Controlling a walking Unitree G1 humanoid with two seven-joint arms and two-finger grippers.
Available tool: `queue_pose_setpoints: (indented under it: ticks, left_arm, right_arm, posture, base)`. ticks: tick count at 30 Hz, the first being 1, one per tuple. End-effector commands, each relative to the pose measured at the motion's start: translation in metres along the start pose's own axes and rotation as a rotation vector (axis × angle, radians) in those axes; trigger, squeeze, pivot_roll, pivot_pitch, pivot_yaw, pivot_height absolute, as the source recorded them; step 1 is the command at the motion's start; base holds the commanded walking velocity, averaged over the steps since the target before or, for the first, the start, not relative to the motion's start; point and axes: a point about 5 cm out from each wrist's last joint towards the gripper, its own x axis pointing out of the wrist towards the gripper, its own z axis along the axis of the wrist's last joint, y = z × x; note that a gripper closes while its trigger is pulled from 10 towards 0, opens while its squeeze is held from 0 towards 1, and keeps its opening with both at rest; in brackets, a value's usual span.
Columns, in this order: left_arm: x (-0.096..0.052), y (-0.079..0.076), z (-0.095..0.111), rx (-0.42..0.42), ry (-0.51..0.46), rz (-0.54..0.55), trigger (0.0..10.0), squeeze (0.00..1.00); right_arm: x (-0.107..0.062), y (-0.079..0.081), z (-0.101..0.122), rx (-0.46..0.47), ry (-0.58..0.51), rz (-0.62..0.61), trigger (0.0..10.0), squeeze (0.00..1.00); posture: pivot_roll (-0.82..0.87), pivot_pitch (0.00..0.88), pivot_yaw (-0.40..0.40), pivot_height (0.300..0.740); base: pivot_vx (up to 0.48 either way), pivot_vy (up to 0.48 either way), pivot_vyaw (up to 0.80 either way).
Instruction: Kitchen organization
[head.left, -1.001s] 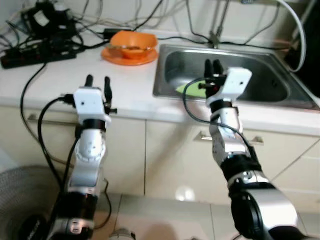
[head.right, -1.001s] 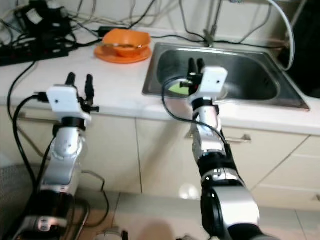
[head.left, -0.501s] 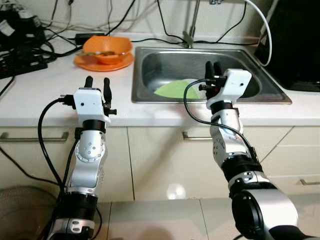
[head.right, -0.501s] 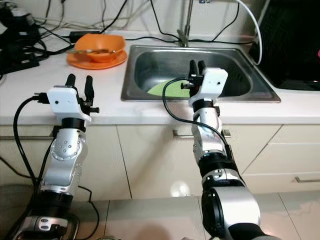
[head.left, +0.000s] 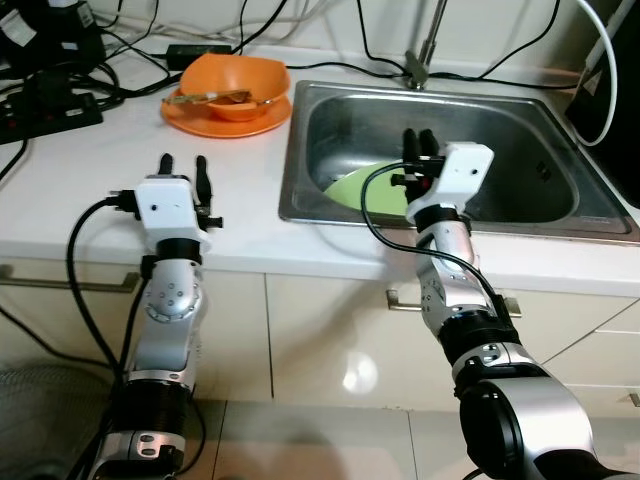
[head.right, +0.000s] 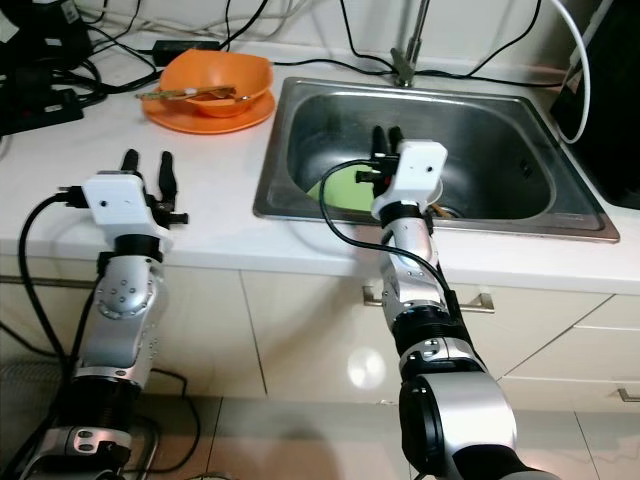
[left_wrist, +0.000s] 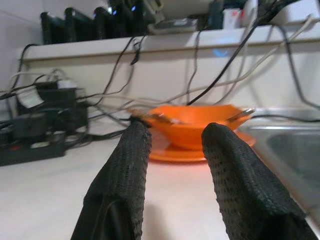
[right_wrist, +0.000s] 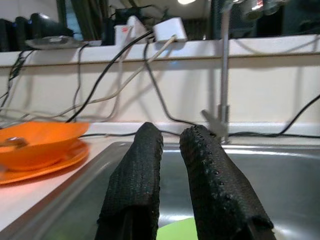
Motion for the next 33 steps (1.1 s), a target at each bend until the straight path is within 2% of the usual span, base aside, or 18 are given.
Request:
queue_pose_setpoints:
  ticks: [1,18,25,30,33]
  left_arm:
    - [0.002,-0.002,0.002,0.0,-0.011,0.001,10.0,0.0]
    - [0.001,-0.001,0.001,0.0,-0.012,0.009,10.0,0.0]
    - [0.001,0.001,0.001,0.001,-0.013,0.015,10.0,0.0]
    - [0.0,0.001,0.0,0.0,-0.011,0.016,10.0,0.0]
    - [0.0,0.001,0.0,-0.001,-0.01,0.014,10.0,0.0]
  right_arm:
    - [0.003,0.003,0.003,0.007,-0.009,0.004,10.0,0.0]
    - [-0.001,0.009,-0.004,0.019,0.019,0.015,10.0,0.0]
    - [-0.001,0.012,-0.005,-0.011,0.024,0.049,10.0,0.0]
    - [-0.001,0.014,-0.006,-0.024,0.035,0.06,10.0,0.0]
    - [-0.002,0.013,-0.007,0.002,0.037,0.05,10.0,0.0]
  posture:
    - [0.08,0.0,-0.067,0.718]
    - [0.09,0.0,-0.072,0.718]
    - [0.1,0.0,-0.075,0.718]
    - [0.1,0.0,-0.076,0.718]
    - [0.1,0.0,-0.075,0.718]
  base:
    - [0.315,0.0,0.0]
    - [0.317,0.0,0.0]
    - [0.32,0.0,0.0]
    - [0.32,0.0,0.59]
    - [0.319,0.0,0.16]
